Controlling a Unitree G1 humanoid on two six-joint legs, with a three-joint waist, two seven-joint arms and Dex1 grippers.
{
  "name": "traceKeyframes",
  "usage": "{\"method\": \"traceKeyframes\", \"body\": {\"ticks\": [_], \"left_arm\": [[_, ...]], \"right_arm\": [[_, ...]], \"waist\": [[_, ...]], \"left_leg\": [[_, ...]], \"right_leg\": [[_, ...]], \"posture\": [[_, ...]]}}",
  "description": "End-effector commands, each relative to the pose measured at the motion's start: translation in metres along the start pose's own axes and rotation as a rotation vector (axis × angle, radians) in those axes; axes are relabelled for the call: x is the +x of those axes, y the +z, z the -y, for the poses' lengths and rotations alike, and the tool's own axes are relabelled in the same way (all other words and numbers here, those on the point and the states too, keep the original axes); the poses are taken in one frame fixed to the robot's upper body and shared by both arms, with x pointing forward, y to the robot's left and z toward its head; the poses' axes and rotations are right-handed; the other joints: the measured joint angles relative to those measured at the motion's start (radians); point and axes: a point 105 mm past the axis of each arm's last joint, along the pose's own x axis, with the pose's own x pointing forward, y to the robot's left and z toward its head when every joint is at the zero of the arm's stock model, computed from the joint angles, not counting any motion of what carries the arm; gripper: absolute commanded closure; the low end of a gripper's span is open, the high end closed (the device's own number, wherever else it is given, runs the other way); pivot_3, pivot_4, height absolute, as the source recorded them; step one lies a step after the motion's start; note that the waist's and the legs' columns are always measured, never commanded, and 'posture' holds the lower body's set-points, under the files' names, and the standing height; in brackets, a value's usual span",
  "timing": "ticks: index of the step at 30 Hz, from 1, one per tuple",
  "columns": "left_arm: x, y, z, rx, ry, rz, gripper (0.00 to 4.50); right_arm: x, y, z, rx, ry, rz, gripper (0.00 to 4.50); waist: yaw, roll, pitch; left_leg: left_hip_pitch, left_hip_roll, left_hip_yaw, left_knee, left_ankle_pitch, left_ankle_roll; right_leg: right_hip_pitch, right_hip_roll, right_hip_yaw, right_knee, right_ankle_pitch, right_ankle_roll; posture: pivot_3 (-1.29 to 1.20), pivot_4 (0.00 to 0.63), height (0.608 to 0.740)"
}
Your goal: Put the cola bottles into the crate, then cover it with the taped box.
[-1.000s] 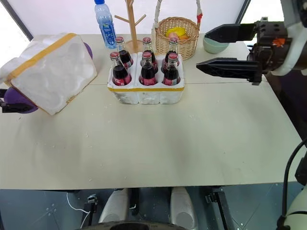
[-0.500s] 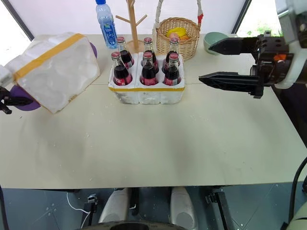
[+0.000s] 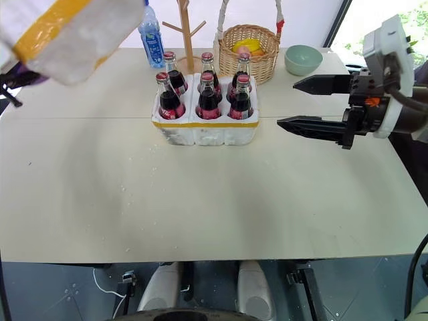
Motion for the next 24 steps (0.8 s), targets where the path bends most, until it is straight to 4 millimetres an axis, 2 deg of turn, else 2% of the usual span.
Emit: {"method": "traceKeyframes", "body": {"ticks": [1,4,10,14,19,24], "left_arm": [[0.010,0.042,-0.004,0.207,0.087,0.141,3.45],[0.027,0.068,0.005,0.319,0.133,0.217,3.45],[0.058,0.094,0.023,0.514,0.174,0.267,3.45],[0.071,0.115,0.039,0.637,0.167,0.342,3.45],[0.079,0.119,0.055,0.779,0.134,0.365,3.45],[0.079,0.110,0.072,0.844,0.093,0.385,3.45]], "right_arm": [[-0.003,0.014,-0.005,-0.043,-0.010,0.060,0.00],[-0.002,0.017,-0.005,-0.031,-0.013,0.090,0.00],[-0.001,0.019,-0.008,-0.012,-0.024,0.110,0.00],[-0.004,0.018,-0.012,-0.005,-0.040,0.108,0.00],[-0.012,0.013,-0.014,0.004,-0.095,0.090,0.00],[-0.016,0.008,-0.014,0.018,-0.134,0.087,0.00]], "waist": [[0.000,0.000,0.000],[0.001,0.000,0.000],[0.001,0.000,0.000],[0.002,0.000,0.000],[0.003,0.000,0.000],[0.000,0.000,0.000]], "left_leg": [[0.000,0.000,0.000,0.000,0.000,0.000],[0.000,0.000,0.000,0.001,0.000,0.000],[0.000,-0.001,0.000,0.001,0.000,0.000],[0.001,-0.001,-0.001,0.001,0.000,0.000],[0.000,-0.001,-0.001,0.001,0.000,0.000],[0.001,-0.001,-0.001,0.001,0.000,0.000]], "right_leg": [[0.000,0.000,0.000,0.000,0.000,0.000],[0.001,0.000,0.000,0.000,0.001,0.001],[0.002,0.000,0.000,-0.001,0.002,0.003],[0.002,0.000,0.000,-0.001,0.002,0.003],[0.002,0.000,0.000,-0.001,0.002,0.003],[0.002,0.000,0.000,-0.001,0.002,0.003]], "posture": [[0.00,0.150,0.740],[0.00,0.150,0.740],[0.00,0.150,0.740],[0.00,0.150,0.740],[0.00,0.150,0.740],[0.00,0.150,0.740]]}}
